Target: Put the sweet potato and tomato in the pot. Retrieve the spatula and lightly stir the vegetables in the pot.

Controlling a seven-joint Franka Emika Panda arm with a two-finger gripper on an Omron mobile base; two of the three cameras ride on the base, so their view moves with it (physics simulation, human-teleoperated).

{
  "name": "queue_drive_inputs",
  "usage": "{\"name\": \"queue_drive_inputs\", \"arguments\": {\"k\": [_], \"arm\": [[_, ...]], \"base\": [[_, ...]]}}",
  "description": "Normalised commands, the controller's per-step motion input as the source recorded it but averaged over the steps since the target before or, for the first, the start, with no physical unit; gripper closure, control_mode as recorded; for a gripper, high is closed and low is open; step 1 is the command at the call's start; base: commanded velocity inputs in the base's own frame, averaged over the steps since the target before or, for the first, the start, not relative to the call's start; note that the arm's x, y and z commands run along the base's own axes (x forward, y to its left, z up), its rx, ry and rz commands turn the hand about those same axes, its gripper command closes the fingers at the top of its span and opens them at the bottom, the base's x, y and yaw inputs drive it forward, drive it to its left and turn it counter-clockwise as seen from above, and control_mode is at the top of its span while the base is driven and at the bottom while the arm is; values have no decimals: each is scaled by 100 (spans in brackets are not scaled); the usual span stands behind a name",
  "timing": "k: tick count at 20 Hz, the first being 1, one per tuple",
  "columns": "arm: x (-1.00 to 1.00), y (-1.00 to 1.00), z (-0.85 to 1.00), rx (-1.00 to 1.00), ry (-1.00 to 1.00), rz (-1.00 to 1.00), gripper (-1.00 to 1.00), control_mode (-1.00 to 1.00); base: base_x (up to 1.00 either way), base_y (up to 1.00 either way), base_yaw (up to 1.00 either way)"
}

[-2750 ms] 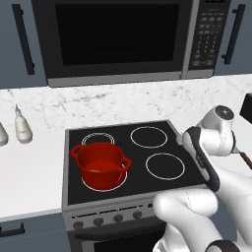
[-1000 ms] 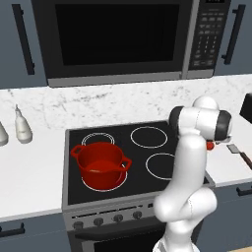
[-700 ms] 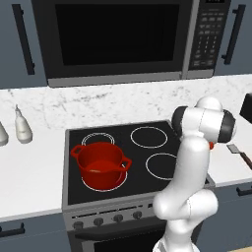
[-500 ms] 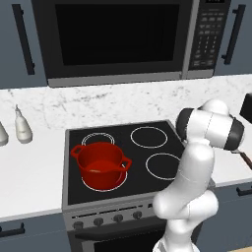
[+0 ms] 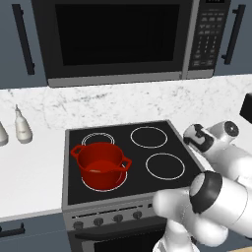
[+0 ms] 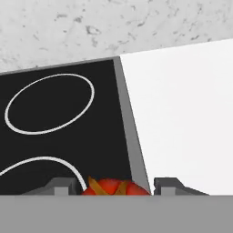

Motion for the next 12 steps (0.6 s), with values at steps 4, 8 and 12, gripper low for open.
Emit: {"name": "queue_drive_inputs", "arguments": {"k": [4, 8, 12], "arm": [[-16, 100, 100, 0, 0, 15, 100, -100], [-3, 100, 100, 1, 15, 20, 100, -100], [-23, 100, 93, 4, 11, 21, 100, -100]], "base": [[0, 0, 0], [0, 0, 0], [0, 0, 0]]}}
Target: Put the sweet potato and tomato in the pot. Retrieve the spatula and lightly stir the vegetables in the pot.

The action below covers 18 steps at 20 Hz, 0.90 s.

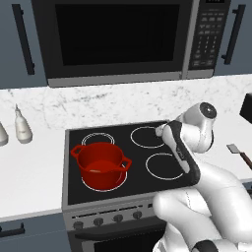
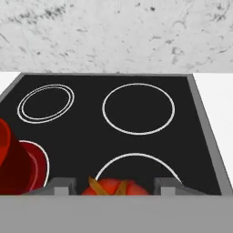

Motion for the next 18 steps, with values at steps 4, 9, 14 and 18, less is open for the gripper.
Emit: {"name": "queue_drive_inputs", "arguments": {"k": [4, 9, 14, 18], "arm": [[-5, 100, 12, 6, 18, 23, 100, -100], [0, 100, -8, 1, 13, 22, 100, -100], [0, 100, -2, 0, 8, 17, 100, -100], [19, 100, -67, -3, 12, 7, 100, -100]], "base": [[0, 0, 0], [0, 0, 0], [0, 0, 0], [0, 0, 0]]}}
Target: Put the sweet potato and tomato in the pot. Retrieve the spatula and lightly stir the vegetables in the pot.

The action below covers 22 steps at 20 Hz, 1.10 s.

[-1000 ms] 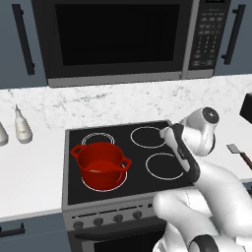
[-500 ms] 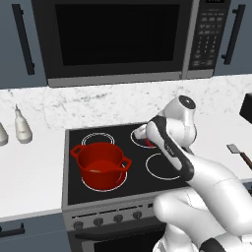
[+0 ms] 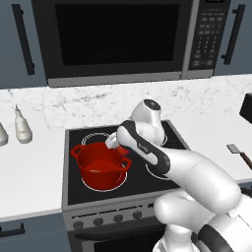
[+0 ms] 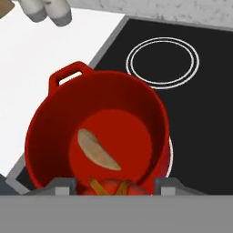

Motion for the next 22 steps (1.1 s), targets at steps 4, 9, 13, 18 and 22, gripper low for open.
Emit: {"name": "queue_drive_inputs", "arguments": {"k": [4, 9, 13, 18, 22], "arm": [[43, 82, -87, -3, 9, 0, 100, -100], [55, 48, -49, -2, 1, 0, 100, -100], [71, 13, -43, -1, 0, 0, -100, -100], [33, 4, -4, 0, -1, 0, -100, -100], [-73, 27, 5, 0, -1, 0, -100, -100]], "base": [[0, 0, 0], [0, 0, 0], [0, 0, 0], [0, 0, 0], [0, 0, 0]]}}
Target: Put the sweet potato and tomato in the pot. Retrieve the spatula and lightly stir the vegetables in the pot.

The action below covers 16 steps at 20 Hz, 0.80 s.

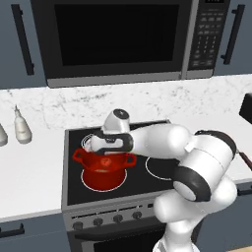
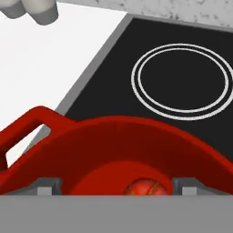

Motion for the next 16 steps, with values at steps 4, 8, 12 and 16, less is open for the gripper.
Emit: {"name": "queue_drive_inputs", "arguments": {"k": [4, 8, 12, 16], "arm": [[-74, 39, 43, 0, -3, -3, -100, -100], [-87, -46, 100, 1, -10, -7, -100, -100], [-76, -100, 99, 0, -10, -7, -100, -100], [-75, -100, 84, 0, -11, -6, -100, -100]], "base": [[0, 0, 0], [0, 0, 0], [0, 0, 0], [0, 0, 0]]}}
